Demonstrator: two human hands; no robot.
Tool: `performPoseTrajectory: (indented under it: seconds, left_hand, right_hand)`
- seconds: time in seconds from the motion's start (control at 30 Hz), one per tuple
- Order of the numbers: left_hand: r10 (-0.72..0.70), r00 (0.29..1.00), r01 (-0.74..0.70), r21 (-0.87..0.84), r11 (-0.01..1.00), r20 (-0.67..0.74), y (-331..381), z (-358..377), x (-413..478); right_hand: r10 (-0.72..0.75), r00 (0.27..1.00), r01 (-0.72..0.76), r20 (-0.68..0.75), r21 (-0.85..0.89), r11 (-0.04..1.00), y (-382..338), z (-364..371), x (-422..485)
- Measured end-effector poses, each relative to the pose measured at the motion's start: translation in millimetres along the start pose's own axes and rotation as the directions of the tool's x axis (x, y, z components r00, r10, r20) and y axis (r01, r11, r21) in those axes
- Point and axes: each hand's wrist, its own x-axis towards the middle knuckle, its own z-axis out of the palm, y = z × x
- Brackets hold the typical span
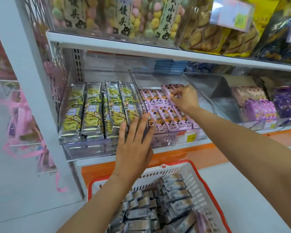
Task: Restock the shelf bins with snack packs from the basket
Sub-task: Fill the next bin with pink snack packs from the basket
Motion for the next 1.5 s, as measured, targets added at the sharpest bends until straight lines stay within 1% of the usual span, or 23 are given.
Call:
performPoseTrajectory:
  seconds: [0.13, 0.23, 0.33, 0.4, 0.47, 0.57, 0.63, 0.7, 0.77, 0.87, 0.97, 1.03, 1.13, 1.23, 1.3, 1.4, 1.5]
  left_hand:
    - [-0.006, 1.0, 0.006, -0.007, 1.0, 0.028, 1.4, -8.1, 1.8]
    - [-0.001, 1.0, 0.001, 0.006, 1.0, 0.023, 2.8, -16.4, 0.6]
    - [0.024, 1.0, -0.024, 0.004, 1.0, 0.016, 8.7, -22.8, -9.8]
    - [0.04, 0.999, -0.04, -0.019, 0.999, 0.028, 15.6, -21.7, -23.3]
    - [0.054, 0.997, -0.051, -0.059, 0.997, 0.046, 22.1, -17.3, -39.3]
    - [0.089, 0.985, -0.075, -0.101, 0.992, 0.147, 26.3, -9.5, -64.9]
    - [0.108, 0.962, -0.081, -0.117, 0.99, 0.25, 23.5, -3.6, -81.8]
    - [0.096, 0.929, -0.06, -0.111, 0.992, 0.356, 16.5, 4.2, -96.7]
    - [0.066, 0.892, -0.033, -0.083, 0.996, 0.447, 7.0, 13.6, -110.8]
    - [0.014, 0.84, -0.012, -0.007, 1.0, 0.542, -9.0, 28.2, -130.1]
    - [-0.028, 0.796, -0.003, 0.051, 0.999, 0.604, -26.3, 39.1, -148.1]
    - [-0.041, 0.769, -0.023, 0.09, 0.996, 0.638, -41.7, 48.9, -161.1]
    - [0.005, 0.775, -0.059, 0.065, 0.996, 0.632, -60.9, 59.3, -178.3]
    - [0.036, 0.791, -0.065, 0.025, 0.998, 0.611, -67.3, 63.1, -186.4]
    - [0.04, 0.8, -0.05, 0.0, 0.999, 0.599, -67.3, 64.6, -188.7]
    - [0.032, 0.801, -0.027, -0.018, 0.999, 0.598, -67.4, 65.7, -190.4]
    - [0.034, 0.815, -0.028, -0.019, 0.999, 0.579, -68.3, 67.2, -192.2]
  right_hand:
    - [-0.075, 0.997, 0.075, 0.012, 0.044, 0.996, -4.0, -14.7, -22.8]
    - [-0.153, 0.988, 0.15, 0.007, 0.176, 0.973, -10.3, -27.8, -51.8]
    - [-0.208, 0.978, 0.19, 0.019, 0.327, 0.926, -17.1, -41.9, -93.8]
    - [-0.254, 0.967, 0.226, 0.025, 0.377, 0.898, -18.2, -46.5, -125.0]
    - [-0.276, 0.96, 0.228, 0.053, 0.429, 0.874, -16.8, -46.3, -156.8]
    - [-0.279, 0.952, 0.196, 0.125, 0.452, 0.87, -5.4, -34.7, -200.3]
    - [-0.275, 0.943, 0.173, 0.189, 0.427, 0.888, 9.0, -19.8, -225.3]
    - [-0.254, 0.927, 0.126, 0.277, 0.408, 0.904, 25.5, -1.4, -247.3]
    - [-0.235, 0.895, 0.069, 0.38, 0.401, 0.913, 39.4, 19.3, -269.2]
    - [-0.22, 0.82, 0.015, 0.528, 0.365, 0.931, 49.4, 51.6, -297.2]
    - [-0.229, 0.745, 0.016, 0.627, 0.326, 0.945, 45.2, 80.1, -317.5]
    - [-0.251, 0.668, 0.025, 0.701, 0.316, 0.948, 38.6, 101.4, -328.6]
    - [-0.296, 0.558, 0.087, 0.775, 0.3, 0.95, 32.0, 132.2, -346.1]
    - [-0.297, 0.467, 0.122, 0.833, 0.272, 0.955, 25.9, 156.6, -360.2]
    - [-0.26, 0.437, 0.134, 0.861, 0.224, 0.965, 21.2, 169.0, -367.6]
    - [-0.191, 0.453, 0.109, 0.871, 0.159, 0.981, 18.5, 184.9, -376.9]
    - [-0.165, 0.426, 0.108, 0.889, 0.131, 0.986, 20.4, 197.6, -381.7]
